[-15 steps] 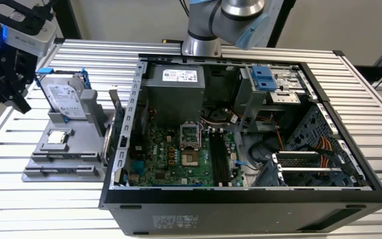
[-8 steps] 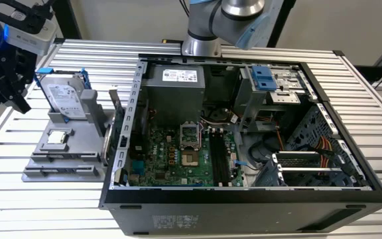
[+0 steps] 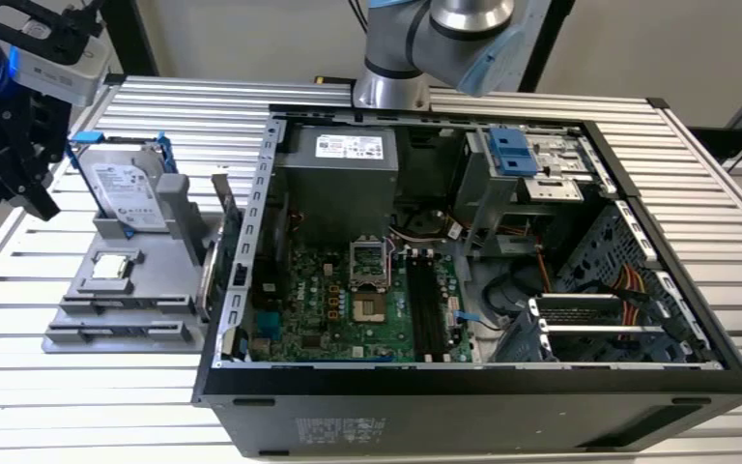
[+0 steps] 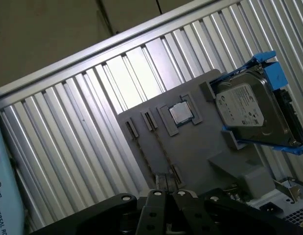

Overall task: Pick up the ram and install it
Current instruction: 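Pick up the ram and move it above insertion slot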

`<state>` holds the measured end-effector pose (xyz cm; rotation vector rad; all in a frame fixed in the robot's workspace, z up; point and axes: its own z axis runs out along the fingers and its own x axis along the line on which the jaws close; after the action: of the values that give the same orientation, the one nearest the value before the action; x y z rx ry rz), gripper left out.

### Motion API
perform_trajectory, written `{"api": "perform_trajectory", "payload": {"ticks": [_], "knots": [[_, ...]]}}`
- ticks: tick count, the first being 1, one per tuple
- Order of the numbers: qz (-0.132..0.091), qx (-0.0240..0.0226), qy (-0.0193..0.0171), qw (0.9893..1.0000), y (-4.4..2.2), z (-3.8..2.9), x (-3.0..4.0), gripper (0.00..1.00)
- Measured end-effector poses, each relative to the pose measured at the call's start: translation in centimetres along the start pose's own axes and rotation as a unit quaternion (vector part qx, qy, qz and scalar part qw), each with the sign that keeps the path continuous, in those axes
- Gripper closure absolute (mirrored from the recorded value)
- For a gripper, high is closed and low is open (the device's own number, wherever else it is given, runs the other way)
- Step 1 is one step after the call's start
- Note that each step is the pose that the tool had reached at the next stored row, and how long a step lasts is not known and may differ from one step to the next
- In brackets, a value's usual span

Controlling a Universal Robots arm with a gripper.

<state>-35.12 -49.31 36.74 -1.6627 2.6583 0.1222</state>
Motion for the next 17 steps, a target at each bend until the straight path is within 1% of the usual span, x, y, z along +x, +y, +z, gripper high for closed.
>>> {"api": "perform_trajectory", "payload": {"ticks": [7,10,12,13,15,17], "knots": [[-0.004,-0.0001,0.0002,1.0000,0.00,0.00,-0.02,1.00],[-0.019,0.0008,0.0004,0.9998,0.07,0.04,-0.15,1.00],[-0.033,0.0021,0.0004,0.9994,0.07,0.05,-0.15,1.00],[-0.039,0.0039,-0.0001,0.9992,0.08,0.06,-0.17,1.00],[-0.051,0.0091,-0.0019,0.9987,0.08,0.08,-0.18,1.00],[-0.062,0.0162,-0.0046,0.9980,0.08,0.10,-0.19,1.00]]}}
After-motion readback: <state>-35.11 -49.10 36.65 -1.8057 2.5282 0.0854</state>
